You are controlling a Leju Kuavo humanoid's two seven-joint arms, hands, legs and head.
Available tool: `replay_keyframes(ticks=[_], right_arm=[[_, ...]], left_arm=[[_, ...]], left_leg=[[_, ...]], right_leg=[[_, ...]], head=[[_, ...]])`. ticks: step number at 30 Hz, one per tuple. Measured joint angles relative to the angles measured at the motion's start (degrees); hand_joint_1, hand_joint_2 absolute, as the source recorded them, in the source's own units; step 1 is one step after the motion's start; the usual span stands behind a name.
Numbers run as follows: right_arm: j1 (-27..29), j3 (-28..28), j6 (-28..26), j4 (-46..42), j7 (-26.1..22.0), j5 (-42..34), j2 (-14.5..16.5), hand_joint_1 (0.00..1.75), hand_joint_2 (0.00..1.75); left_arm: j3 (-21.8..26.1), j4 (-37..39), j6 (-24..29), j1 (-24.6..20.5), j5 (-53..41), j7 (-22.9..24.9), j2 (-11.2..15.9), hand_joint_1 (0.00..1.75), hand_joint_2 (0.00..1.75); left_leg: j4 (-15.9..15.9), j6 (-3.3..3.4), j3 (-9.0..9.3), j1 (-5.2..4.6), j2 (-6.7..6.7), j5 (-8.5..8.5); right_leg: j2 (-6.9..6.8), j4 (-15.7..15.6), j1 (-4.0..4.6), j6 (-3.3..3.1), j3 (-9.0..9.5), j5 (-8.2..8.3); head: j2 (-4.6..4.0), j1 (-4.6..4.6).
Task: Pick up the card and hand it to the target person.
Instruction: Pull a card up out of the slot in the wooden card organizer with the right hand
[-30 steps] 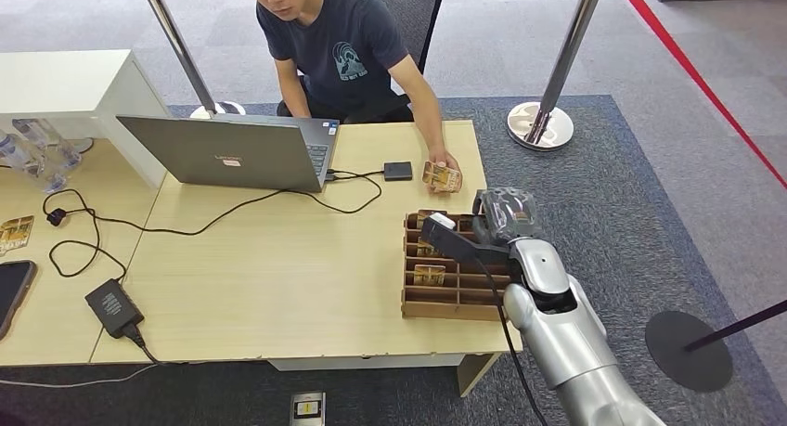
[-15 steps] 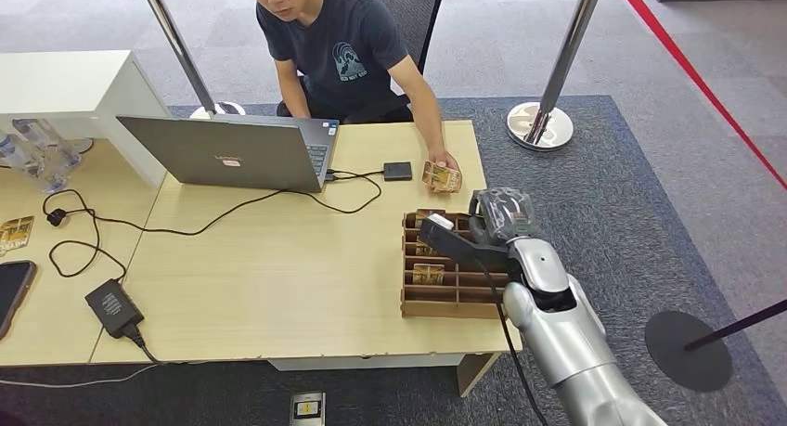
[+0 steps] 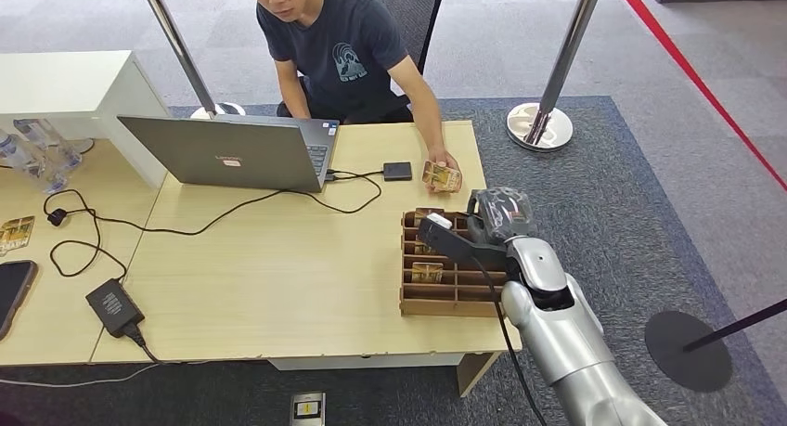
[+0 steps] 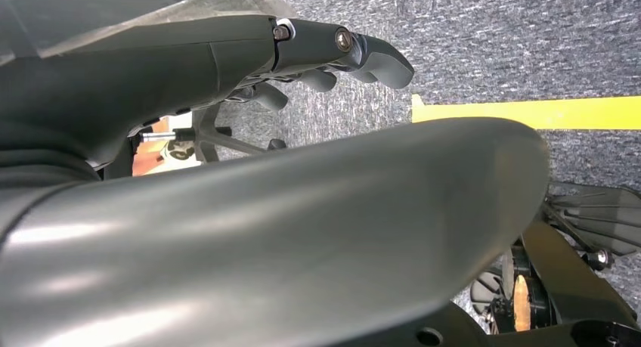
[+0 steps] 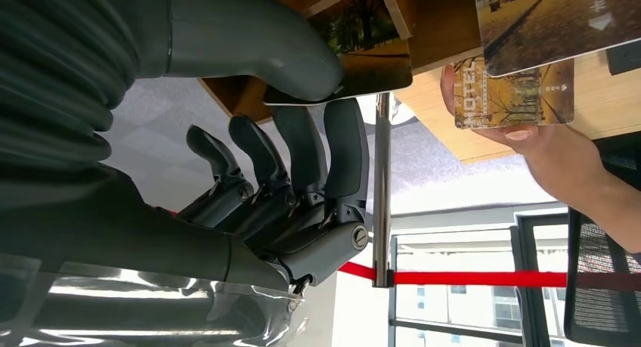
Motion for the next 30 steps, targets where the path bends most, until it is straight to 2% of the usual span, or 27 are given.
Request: replay_keyframes(ticks=[30], right_arm=[[2.25,-1.04,-1.03,-5.0,-0.69,-0.41,-1.84,1.75,1.75]], left_arm=[[-0.45,-0.13,-0.4,-0.15,-0.64,-0.37,0.29,0.0,0.0]], left_leg=[[0.0,0.01,-0.07,0.01,-0.09,0.09]], right_leg=[[-0.07,-0.03,0.01,0.0,-0.04,0.06]], head=[[0.0,0.0]])
